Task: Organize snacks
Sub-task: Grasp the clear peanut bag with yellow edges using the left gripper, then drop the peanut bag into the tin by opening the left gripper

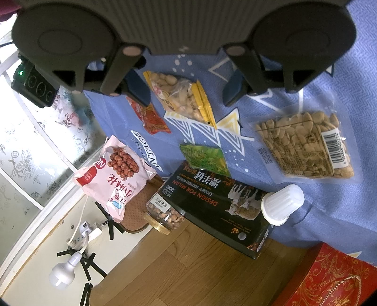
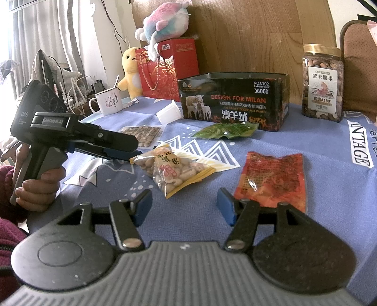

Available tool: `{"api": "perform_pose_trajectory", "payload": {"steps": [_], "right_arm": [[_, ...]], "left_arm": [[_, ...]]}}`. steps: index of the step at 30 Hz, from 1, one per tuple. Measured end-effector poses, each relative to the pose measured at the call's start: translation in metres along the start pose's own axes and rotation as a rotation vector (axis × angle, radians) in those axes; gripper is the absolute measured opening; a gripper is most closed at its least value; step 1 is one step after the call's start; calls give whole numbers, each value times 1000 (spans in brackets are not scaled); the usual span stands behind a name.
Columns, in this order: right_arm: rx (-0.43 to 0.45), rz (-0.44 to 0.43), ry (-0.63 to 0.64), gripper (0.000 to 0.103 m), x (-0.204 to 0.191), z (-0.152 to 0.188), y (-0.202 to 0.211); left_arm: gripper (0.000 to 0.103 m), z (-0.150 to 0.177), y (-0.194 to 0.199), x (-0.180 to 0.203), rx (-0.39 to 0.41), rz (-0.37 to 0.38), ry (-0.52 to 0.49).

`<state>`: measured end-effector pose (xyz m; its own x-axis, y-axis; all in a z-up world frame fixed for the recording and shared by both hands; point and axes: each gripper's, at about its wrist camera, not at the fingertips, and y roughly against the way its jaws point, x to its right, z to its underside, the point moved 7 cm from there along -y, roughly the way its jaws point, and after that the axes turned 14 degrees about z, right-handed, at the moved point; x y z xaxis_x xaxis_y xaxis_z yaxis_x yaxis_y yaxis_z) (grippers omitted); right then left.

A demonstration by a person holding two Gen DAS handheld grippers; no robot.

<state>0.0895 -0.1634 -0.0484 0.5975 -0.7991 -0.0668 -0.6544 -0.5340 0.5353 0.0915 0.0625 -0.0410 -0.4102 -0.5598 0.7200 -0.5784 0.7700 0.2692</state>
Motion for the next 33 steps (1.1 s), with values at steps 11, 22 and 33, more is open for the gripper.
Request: {"api": "perform_pose_trajectory", "payload": {"steps": [11,22,33], "right_arm": [[-14,14,35,63,-4,-3,-2],[-24,-9,88,23,-25,-20,-21],[205,130,24,36,3,-151,-71]], "left_arm": [[70,-14,-5,16,-14,25,-24],[40,-23,-34,30,-96,-46,-111],[70,-159,-64,33,88,-217,-324]]}}
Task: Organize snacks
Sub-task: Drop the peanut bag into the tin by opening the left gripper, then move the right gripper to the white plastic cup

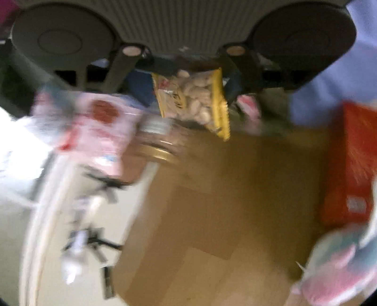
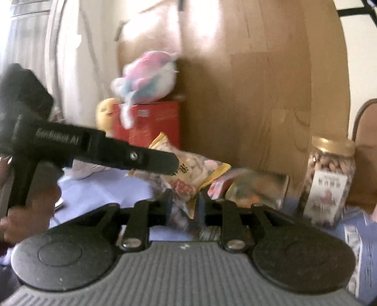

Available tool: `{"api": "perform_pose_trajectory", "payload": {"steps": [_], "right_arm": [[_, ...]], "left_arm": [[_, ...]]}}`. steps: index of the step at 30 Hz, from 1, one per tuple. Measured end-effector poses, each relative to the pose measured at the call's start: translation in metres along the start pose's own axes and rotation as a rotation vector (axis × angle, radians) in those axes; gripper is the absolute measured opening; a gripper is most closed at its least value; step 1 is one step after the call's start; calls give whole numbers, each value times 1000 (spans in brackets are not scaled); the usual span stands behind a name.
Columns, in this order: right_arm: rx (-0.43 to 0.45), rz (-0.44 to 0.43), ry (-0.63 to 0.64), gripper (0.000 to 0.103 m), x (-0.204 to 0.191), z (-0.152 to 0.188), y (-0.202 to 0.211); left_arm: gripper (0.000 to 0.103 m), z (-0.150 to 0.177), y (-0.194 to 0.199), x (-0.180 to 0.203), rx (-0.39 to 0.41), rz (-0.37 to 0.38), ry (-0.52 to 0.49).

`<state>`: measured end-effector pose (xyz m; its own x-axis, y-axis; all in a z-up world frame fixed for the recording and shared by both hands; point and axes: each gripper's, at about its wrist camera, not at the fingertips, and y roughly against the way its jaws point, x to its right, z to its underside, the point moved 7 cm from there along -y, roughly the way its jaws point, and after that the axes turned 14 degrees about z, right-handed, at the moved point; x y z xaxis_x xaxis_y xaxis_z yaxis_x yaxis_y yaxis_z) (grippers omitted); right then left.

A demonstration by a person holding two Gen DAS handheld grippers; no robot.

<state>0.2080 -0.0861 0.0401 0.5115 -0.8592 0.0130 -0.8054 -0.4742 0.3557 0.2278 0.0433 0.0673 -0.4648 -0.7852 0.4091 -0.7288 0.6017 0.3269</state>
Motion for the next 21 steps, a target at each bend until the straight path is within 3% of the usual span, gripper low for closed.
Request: {"api": "perform_pose_trajectory", "payload": {"steps": [2,4,10,15,19,21], "right_arm": [[-22,46,9,36,1,-2,-24],[-23,54,-25,36,6,-1,-25],[-31,-72,-208,37,22,27,14],[-141,-133,-231,38,-2,56,13],[-214,-191,-266,40,-27,53,-3],[-253,-210,-308,50,-39,48,-17]], "left_arm": [[67,-3,-8,-9,-10,-110,-30],[66,-1,9,-11,42,-70,9],[66,29,88,-29,198,-2,154],[67,67,127,-67,245,-70,335],[67,92,130,-64,250,-116,321],[67,98,130,-66,271,-162,296]]}}
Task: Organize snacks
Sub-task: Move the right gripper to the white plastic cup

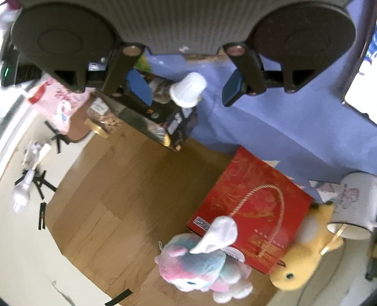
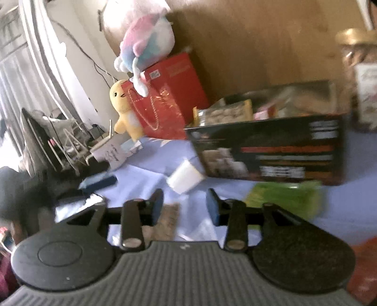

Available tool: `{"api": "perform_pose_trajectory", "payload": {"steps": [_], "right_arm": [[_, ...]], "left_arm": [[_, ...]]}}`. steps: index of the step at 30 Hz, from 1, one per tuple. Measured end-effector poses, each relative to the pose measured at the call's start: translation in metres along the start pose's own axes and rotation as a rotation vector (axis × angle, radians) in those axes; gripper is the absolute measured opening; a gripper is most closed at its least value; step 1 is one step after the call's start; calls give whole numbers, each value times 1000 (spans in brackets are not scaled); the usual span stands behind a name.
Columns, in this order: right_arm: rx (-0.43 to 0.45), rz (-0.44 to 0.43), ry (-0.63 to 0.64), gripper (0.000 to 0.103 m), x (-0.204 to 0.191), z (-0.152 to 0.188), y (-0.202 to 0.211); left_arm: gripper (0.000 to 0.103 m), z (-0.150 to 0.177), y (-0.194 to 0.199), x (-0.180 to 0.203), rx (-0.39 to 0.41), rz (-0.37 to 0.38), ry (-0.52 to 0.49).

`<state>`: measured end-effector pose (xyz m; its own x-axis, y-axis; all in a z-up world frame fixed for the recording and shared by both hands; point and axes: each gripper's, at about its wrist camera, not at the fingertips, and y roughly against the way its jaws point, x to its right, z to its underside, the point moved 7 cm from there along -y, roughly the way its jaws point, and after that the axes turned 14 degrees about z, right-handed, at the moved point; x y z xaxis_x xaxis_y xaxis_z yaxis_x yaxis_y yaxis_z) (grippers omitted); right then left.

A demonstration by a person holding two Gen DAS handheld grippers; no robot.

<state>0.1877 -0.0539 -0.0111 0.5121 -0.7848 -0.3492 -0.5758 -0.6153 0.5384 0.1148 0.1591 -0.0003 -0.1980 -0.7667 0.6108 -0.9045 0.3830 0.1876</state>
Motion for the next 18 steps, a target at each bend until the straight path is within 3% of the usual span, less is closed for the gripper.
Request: {"api": "perform_pose_trajectory", "payload": {"steps": [8,12,16,17,18], "right_arm": [[-108,49,-160,52,-24,-9,-57],[-119,85,-284,60,-19,-8,-72],[-97,152,-280,60,-21,-7,-83],[-88,172,-256,57,-23,-8,-84],[-84,192,-229,45,-24,-9,-84]], "left_arm": [[67,-5,14,-3,83,-44,-74],[67,-4,13,2,61,-21,-87],[67,-2,17,12,67,16,-123],[67,-2,18,14,70,18,-138],[67,-2,19,17,71,20,-151]]}}
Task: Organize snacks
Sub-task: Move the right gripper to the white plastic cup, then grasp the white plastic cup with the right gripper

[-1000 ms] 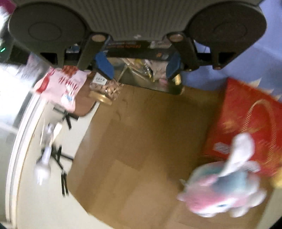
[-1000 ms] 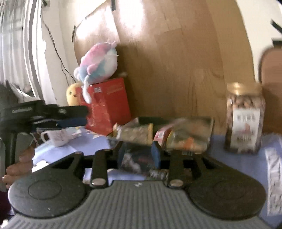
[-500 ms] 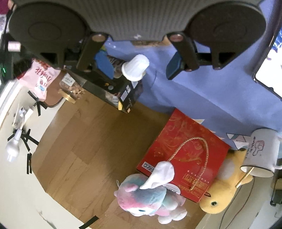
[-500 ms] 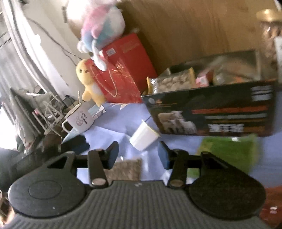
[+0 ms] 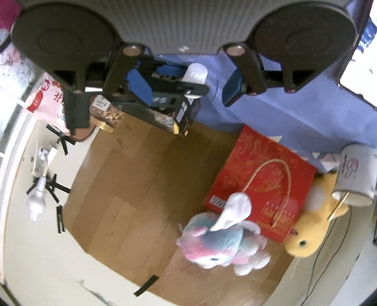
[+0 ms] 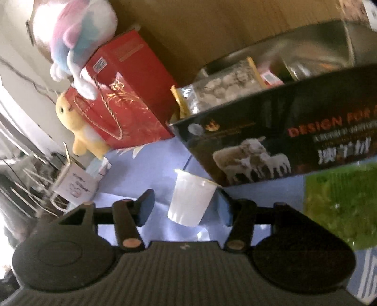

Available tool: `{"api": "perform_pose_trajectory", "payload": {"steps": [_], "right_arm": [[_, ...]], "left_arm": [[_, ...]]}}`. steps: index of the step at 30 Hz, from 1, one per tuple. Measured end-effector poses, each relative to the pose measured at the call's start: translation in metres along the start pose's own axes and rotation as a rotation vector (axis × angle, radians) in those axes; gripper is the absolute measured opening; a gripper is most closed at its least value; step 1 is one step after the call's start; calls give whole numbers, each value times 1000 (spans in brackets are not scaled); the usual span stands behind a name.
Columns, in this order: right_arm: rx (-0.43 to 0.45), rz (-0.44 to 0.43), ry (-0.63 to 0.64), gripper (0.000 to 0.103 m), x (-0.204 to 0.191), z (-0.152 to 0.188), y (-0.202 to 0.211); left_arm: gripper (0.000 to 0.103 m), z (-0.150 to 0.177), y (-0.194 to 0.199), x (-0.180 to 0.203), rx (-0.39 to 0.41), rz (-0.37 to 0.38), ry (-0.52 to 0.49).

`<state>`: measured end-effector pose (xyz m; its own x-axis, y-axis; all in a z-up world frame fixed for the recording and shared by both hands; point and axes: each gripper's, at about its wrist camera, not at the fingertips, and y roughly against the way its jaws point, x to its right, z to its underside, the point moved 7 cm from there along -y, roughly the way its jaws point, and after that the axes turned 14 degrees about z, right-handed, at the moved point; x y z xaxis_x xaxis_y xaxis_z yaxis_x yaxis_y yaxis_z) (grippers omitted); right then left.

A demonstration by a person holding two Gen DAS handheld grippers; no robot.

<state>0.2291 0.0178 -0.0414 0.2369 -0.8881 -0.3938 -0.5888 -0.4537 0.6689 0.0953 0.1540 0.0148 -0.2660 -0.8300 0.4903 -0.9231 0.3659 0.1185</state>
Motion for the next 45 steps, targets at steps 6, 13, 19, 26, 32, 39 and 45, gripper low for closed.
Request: {"api": "perform_pose_trajectory", "payload": {"steps": [6,13,19,26,32,39,45], "right_arm": [[0,9,47,37,6,3,6],[34,-20,143,38,28,12,56],[73,17,274,38,58,34,102],[108,58,467,38,65,75,119],[173,84,585,40,61,90,110],[183,55,566,41,66,91,112],[176,35,550,43,67,91,113]], "left_arm": [[69,2,-1,6,-14,15,-26],[69,10,-10,8,-78,46,-26],[71,26,-25,18,-203,170,-6],[71,41,-35,32,-279,183,-79],[71,50,-44,30,-330,160,-80],[72,52,-46,27,-345,155,-71],[72,52,-48,27,-348,158,-66]]}}
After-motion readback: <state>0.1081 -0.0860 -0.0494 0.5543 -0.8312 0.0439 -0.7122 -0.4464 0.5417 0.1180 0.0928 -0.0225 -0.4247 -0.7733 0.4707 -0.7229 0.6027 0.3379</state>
